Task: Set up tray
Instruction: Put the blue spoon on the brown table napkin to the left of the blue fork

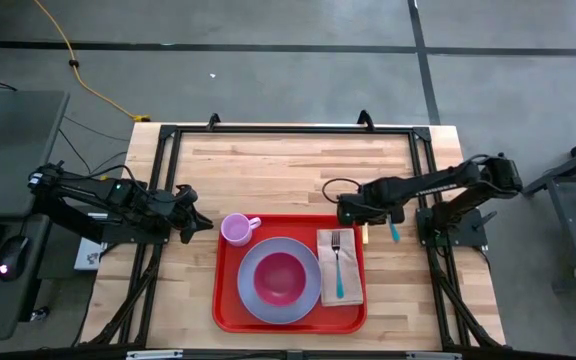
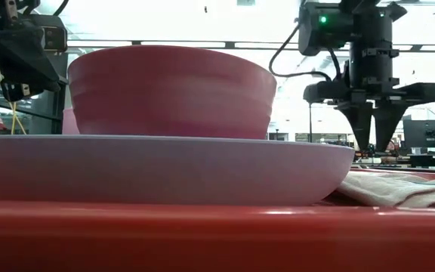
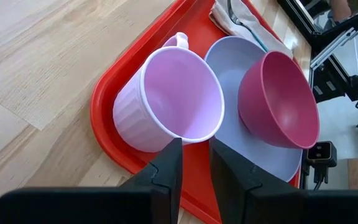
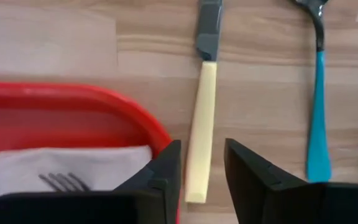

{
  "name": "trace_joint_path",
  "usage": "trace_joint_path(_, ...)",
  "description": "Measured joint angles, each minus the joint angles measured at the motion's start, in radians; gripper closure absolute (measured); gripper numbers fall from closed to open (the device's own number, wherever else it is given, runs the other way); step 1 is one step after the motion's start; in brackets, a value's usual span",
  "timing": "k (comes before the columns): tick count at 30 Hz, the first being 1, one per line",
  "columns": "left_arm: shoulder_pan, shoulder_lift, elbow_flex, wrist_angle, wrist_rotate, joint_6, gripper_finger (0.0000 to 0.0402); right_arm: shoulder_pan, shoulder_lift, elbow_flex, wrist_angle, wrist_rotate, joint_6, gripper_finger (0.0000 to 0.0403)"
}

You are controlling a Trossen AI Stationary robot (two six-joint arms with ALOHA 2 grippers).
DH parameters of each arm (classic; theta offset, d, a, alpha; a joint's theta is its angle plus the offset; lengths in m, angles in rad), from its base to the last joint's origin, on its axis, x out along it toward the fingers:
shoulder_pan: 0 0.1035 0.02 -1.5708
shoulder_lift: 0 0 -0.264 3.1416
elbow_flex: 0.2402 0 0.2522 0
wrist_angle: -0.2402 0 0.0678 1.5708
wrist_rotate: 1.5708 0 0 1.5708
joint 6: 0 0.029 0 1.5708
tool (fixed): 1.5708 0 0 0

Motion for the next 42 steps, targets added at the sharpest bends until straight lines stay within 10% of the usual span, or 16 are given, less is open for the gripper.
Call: trace_joint_path(42,0.000,0.000,0.000,0.000,0.001,-0.026,0.0291,-0.131,0.000,-0.223,-0.012,0.074,-0.232,0.0238)
